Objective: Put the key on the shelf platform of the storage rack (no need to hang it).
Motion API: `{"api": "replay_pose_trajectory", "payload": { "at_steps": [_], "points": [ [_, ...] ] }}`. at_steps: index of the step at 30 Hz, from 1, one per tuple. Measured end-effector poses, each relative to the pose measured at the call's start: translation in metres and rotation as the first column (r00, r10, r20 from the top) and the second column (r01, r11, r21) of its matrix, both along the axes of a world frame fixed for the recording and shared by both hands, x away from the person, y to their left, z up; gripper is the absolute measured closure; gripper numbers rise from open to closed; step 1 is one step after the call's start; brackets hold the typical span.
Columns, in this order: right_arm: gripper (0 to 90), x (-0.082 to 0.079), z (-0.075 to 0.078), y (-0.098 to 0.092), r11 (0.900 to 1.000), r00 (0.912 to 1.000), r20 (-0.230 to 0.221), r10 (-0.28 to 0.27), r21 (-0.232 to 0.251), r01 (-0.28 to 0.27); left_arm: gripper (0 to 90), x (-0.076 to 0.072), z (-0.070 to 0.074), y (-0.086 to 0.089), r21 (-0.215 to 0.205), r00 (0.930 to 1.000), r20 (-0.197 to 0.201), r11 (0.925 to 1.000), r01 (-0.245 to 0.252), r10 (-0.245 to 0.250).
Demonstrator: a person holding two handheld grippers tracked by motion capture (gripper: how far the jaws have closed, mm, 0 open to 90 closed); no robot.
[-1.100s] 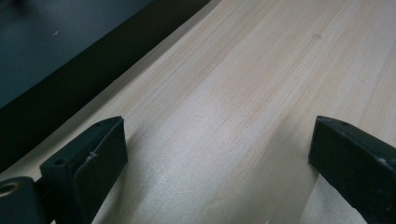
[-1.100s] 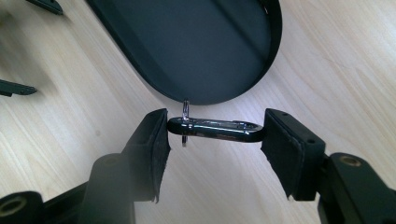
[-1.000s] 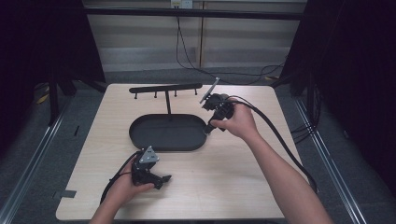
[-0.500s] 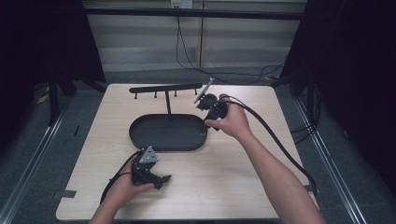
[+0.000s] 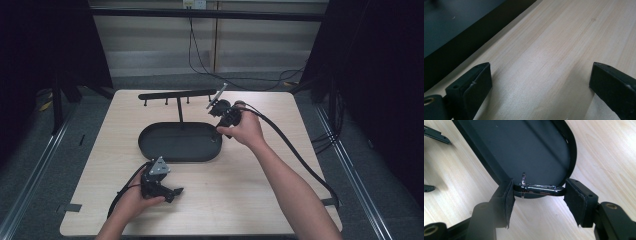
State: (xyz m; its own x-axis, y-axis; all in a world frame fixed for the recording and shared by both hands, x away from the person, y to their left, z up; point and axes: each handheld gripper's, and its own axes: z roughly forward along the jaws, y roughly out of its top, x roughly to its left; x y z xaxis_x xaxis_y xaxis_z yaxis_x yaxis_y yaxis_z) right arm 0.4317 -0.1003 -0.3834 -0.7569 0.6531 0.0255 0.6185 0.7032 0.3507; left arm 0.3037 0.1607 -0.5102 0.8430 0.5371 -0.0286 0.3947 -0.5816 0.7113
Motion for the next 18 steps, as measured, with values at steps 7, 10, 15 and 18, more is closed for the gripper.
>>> {"api": "replay_pose_trajectory", "payload": {
  "at_steps": [7, 10, 15, 18],
  "points": [
    [41.8, 0.003, -0.004, 0.006, 1.0, 0.9998, 0.012, 0.014, -0.01, -0.013, 4.0, 0.0, 0.0, 0.0, 0.0, 1.0, 0.0, 1.0, 0.0, 0.0],
    [41.8, 0.005, -0.008, 0.008, 1.0, 0.9999, 0.013, 0.008, -0.009, -0.008, 4.0, 0.0, 0.0, 0.0, 0.0, 1.0, 0.0, 1.0, 0.0, 0.0],
    [41.8, 0.007, -0.013, 0.011, 1.0, 0.9998, 0.017, 0.008, 0.0, -0.008, 4.0, 0.0, 0.0, 0.0, 0.0, 1.0, 0.0, 1.0, 0.0, 0.0],
    [41.8, 0.008, -0.017, 0.013, 1.0, 0.9998, 0.017, 0.005, 0.0, -0.005, 4.0, 0.0, 0.0, 0.0, 0.0, 1.0, 0.0, 1.0, 0.0, 0.0]
  ]
}}
